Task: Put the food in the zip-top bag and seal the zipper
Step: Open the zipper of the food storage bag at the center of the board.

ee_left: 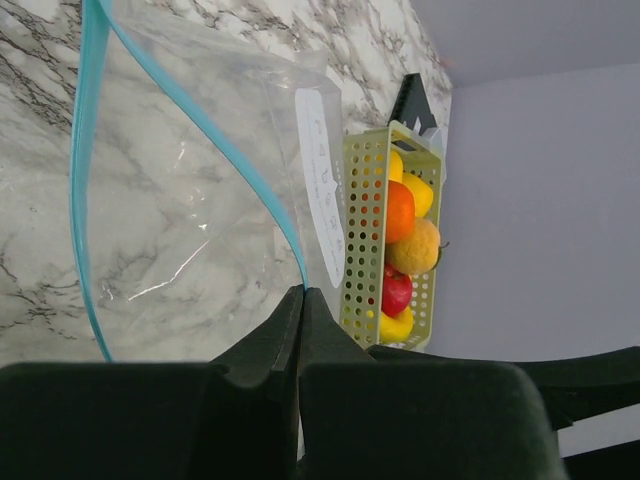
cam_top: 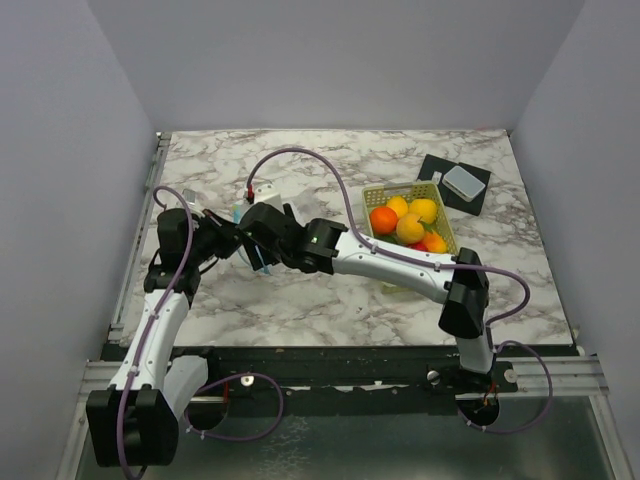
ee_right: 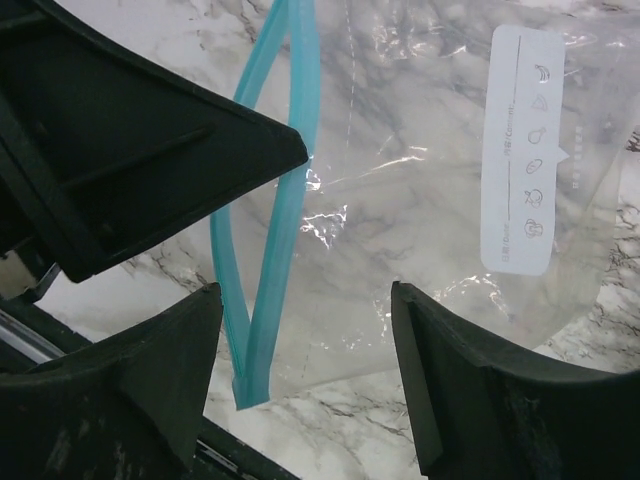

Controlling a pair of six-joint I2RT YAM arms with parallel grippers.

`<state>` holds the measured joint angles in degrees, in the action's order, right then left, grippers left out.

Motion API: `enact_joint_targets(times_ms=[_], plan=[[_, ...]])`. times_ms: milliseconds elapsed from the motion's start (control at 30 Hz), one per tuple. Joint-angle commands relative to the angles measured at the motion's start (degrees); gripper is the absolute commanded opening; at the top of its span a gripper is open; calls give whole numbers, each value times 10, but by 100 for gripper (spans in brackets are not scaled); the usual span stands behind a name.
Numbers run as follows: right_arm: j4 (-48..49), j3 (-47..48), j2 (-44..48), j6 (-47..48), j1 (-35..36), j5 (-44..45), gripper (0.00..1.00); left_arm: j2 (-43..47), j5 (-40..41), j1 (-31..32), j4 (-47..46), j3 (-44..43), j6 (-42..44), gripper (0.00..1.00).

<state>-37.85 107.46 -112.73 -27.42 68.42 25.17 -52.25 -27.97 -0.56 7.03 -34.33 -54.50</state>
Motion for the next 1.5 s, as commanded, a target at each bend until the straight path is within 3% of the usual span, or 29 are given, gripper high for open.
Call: enact_joint_targets(times_ms=[0,533,767,900,1100,1267,1467], plan=[[-8,24,-26,-13,9,43,73,12,-2,4,8,-24,-13,0],[-19,57,-73,-18,14,140,56,15,2,25,16,-36,-20,0],[-29,67,-85,-19,14,170,31,14,1,26,17,-36,-17,0],[-33,67,-85,-18,13,185,4,12,-1,28,17,-40,-11,0],[-34,58,-76,-16,14,202,1,12,-6,29,18,-36,-6,0],[-33,47,-69,-11,13,218,1,18,-14,29,30,-37,-3,41],[-36,30,-60,-8,11,248,1,17,-17,30,58,-57,32,55]])
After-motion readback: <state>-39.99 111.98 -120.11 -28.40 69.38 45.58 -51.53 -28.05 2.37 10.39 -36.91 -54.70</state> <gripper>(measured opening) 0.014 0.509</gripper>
